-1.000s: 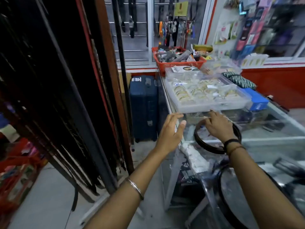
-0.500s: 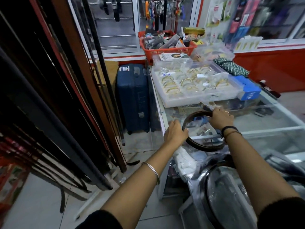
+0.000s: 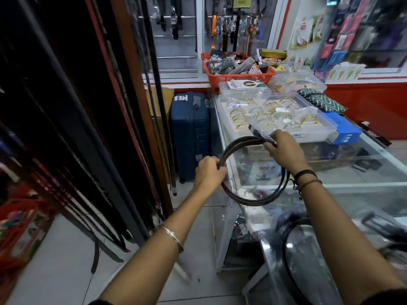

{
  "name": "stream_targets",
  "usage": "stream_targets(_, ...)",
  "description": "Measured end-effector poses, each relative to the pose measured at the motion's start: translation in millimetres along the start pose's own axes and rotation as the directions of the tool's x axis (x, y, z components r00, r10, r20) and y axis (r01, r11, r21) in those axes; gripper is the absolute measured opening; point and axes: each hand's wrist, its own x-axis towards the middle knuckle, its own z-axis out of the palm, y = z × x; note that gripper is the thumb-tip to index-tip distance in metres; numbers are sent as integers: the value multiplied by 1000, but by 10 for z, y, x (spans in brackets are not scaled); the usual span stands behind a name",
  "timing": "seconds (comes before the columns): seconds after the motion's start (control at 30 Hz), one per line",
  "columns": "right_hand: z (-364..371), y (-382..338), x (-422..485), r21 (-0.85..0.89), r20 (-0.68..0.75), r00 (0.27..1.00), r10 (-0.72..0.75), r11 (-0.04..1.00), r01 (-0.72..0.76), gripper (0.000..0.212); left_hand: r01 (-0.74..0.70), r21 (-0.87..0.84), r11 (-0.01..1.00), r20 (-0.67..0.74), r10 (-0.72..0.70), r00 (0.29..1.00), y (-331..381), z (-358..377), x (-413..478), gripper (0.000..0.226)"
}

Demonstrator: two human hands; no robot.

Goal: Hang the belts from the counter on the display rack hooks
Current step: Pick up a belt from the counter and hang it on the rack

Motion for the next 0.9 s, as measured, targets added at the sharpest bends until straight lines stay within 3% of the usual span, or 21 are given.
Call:
stream_targets(0.1,-41,-508,-141,237,-56,997,-53,969,64,29,20,-18,1000,-104,-22,994,-137,-387,-206,9)
stream_targets(0.17,-77,-870,-296,421,-61,998,-10,907,35,28,34,-27,999,-152,-38,988,-250,-630,-347,10)
stream_targets(0.23,-78,-1216,-453,552,-51,999,-2,833,30,19,29,-44,999,-167,-36,985,-365,-888,-510,20)
stream_targets(0.3,-66,-1547,-599,626,-65,997,-36,777,68,28,32,-50,998,-145,-39,989,-473,-1116,-659,41)
stream_targets(0.37,-27,-1878,-746,764,-11,998,-69,643,53,14,44,-50,998,-130,-50,990,-624,-1343,-803,56)
stream_targets(0.43,-4,-2180,-879,865,78,993,-90,501,-23,23,43,-63,997,-133,-51,990,-785,-1566,-922,65)
stream_targets(0.5,-8,-2452,-1022,915,154,973,-169,395,-77,25,44,-104,994,-145,-59,988,-914,-1780,-1014,68)
stream_targets(0.57,-19,-2726,-1169,945,173,947,-269,317,-83,13,63,-199,978,-171,-98,980,-963,-2023,-1104,64)
stream_targets(0.7,-65,-3258,-1421,961,134,908,-398,277,-20,10,44,-374,926,-246,-145,958,-956,-2527,-1258,51)
stream_targets(0.9,-85,-4004,-1652,989,10,894,-449,137,57,13,-201,-451,870,-519,-72,852,-808,-3380,-1463,28)
